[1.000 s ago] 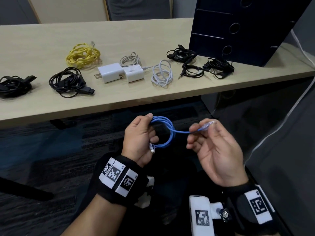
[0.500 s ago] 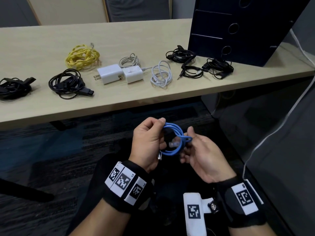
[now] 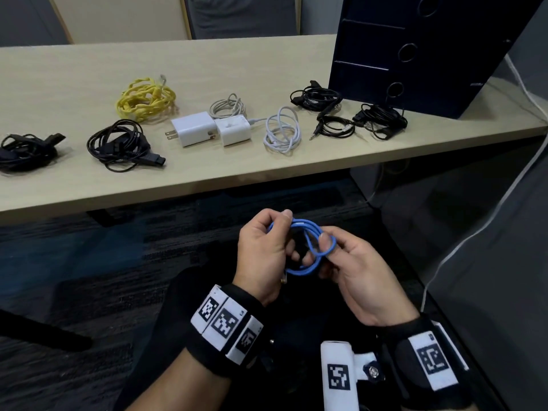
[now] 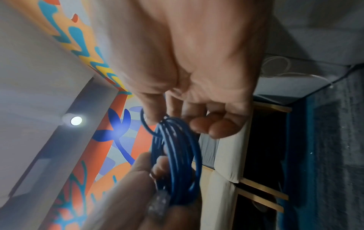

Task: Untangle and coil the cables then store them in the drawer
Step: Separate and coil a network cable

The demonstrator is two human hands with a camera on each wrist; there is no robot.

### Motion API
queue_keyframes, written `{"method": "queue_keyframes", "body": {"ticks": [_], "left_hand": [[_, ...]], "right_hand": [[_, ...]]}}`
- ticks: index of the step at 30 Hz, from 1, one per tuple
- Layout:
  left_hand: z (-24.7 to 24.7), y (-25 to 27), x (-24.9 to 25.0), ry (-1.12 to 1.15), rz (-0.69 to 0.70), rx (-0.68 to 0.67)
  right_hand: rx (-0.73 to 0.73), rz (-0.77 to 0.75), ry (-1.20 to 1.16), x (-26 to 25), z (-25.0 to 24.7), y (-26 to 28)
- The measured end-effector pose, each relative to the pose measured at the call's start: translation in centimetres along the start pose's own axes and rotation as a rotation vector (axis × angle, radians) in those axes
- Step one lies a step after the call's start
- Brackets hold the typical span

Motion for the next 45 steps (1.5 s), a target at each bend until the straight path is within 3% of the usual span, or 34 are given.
{"method": "queue_keyframes", "body": {"ticks": [6, 8, 12, 16, 22, 29, 32, 35, 37, 39, 42, 45], "left_hand": [[0.2, 0.3, 0.3, 0.037, -0.054, -0.053], [0.1, 0.2, 0.4, 0.049, -0.063, -0.058], [-0.4, -0.2, 0.5, 0.047, -0.064, -0.010], [-0.9, -1.1, 0.1, 0.034, -0.062, 0.089], [-1.6, -2.2, -0.8, -0.115, -0.017, 0.232], [-2.8, -2.6, 0.1, -0.198, 0.038, 0.262], [-3.0, -2.5, 0.6, -0.187, 0.040, 0.187], [-2.4, -1.8, 0.7, -0.095, -0.037, 0.035], [-1.6, -1.0, 0.6, -0.048, -0.108, -0.083], [-0.9, -0.3, 0.5, -0.014, -0.165, -0.161], [0.0, 0.2, 0.7, 0.060, -0.202, -0.191], [0.2, -0.2, 0.7, 0.100, -0.165, -0.143]], "right_hand": [[0.027, 0.041, 0.056, 0.7, -0.6, -0.6], [0.113, 0.014, 0.086, 0.6, -1.5, -0.7], [0.239, -0.167, 0.461, -0.2, -4.2, -0.8], [0.086, -0.327, 0.605, -2.1, -3.7, 0.4], [-0.274, -0.405, 0.660, -3.7, 0.2, 2.3], [-0.405, -0.347, 0.653, -6.8, -0.5, 3.9], [-0.259, -0.411, 0.648, -7.7, -2.7, 3.4], [0.112, -0.468, 0.634, -7.2, -6.0, 1.6], [0.310, -0.401, 0.557, -5.9, -7.3, 0.1], [0.414, -0.280, 0.435, -4.1, -7.4, -1.2], [0.359, -0.069, 0.260, -1.3, -5.3, -2.2], [0.244, 0.189, -0.203, 0.4, -2.0, -1.6]]}}
Point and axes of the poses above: each hand's wrist, its own y-axis away from the middle knuckle, its own z-axis out of the palm, x = y × z, the point moved 4 cm from there along -y, towards the middle knuckle, and after that the axes turned 7 degrees about x, right-handed, at the moved point
